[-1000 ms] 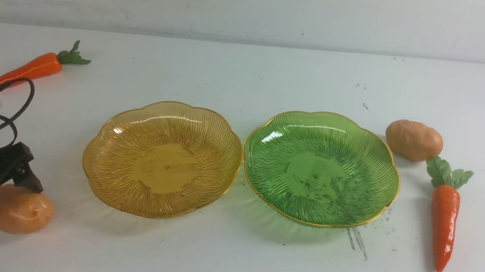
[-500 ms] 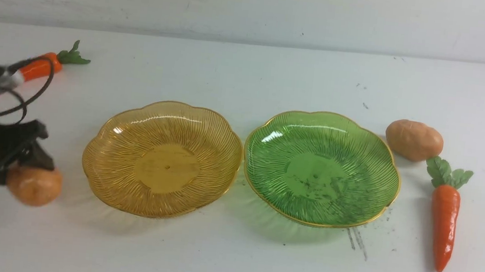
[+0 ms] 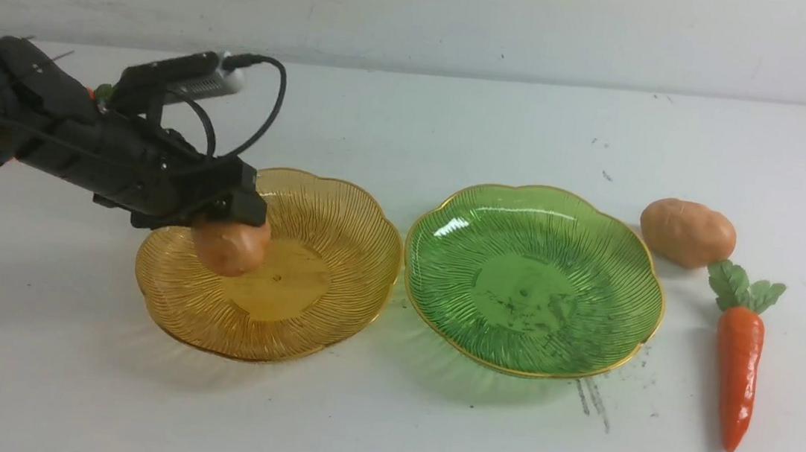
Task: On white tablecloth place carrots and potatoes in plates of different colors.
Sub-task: 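Put the potatoes from the left side into the left plate with the left gripper, then pick up the carrot from the table and place it on the green plate with the left gripper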
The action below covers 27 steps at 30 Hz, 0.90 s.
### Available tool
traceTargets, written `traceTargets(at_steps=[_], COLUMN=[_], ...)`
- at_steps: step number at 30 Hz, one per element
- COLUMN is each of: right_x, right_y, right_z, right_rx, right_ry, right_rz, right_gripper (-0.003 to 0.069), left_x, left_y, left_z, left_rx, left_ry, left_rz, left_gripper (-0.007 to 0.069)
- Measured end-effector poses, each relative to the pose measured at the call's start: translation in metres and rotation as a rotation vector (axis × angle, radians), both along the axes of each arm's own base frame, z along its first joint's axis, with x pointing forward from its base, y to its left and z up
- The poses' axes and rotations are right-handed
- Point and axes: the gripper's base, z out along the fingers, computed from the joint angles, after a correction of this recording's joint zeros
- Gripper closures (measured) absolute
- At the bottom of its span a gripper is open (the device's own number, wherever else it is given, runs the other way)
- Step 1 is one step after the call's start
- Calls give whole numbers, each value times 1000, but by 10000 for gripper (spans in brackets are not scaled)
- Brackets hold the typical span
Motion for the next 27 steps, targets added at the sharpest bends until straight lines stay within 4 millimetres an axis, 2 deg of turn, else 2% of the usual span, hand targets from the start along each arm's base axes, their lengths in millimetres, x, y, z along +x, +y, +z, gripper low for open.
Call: traceTargets(at_steps=[2, 4, 6, 13, 15, 16, 17, 18, 19, 20, 21, 22, 23, 25, 26, 27], right_x=[0, 0, 0, 0, 0, 0, 0, 0, -1, -1, -2, -2, -3, -5, -6, -7], right_y=[1, 2, 2, 2, 2, 2, 2, 2, 2, 2, 3, 3, 4, 5, 5, 5], right_z=[1, 1, 2, 2, 2, 1, 1, 1, 1, 1, 0, 0, 0, -2, -2, -2], right_rx=[16, 32, 34, 35, 35, 35, 35, 35, 35, 35, 35, 36, 38, 46, 48, 49], right_ry=[-1, -2, -2, -2, -2, -1, 1, 1, 6, 7, 17, 25, 36, 62, 71, 81], right_rz=[1, 2, 3, 3, 3, 4, 5, 5, 9, 10, 18, 23, 28, 36, 40, 46], right_gripper=[674, 674, 674, 674, 674, 674, 674, 674, 674, 674, 674, 674, 674, 674, 674, 674], left_x=[3, 5, 9, 21, 25, 30, 35, 36, 43, 44, 51, 60, 70, 85, 98, 106], left_y=[-2, -1, -1, 3, 6, 14, 24, 28, 46, 48, 65, 87, 104, 130, 144, 152], left_z=[-3, 4, 13, 47, 56, 67, 79, 81, 94, 94, 104, 109, 110, 102, 87, 80], left_rx=[6, 45, 84, 154, 159, 160, 163, 170, 194, 193, 228, 248, 257, 268, 273, 288], left_ry=[16, 7, -9, -52, -70, -88, -114, -118, -155, -157, -189, -210, -219, -211, -187, -188], left_rz=[-26, -78, -120, -145, -118, -64, -14, -4, 51, 58, 95, 146, 176, 218, 231, 232], left_gripper=[102, 5, -44, -48, -13, 62, 169, 187, 348, 370, 496, 566, 600, 620, 625, 625])
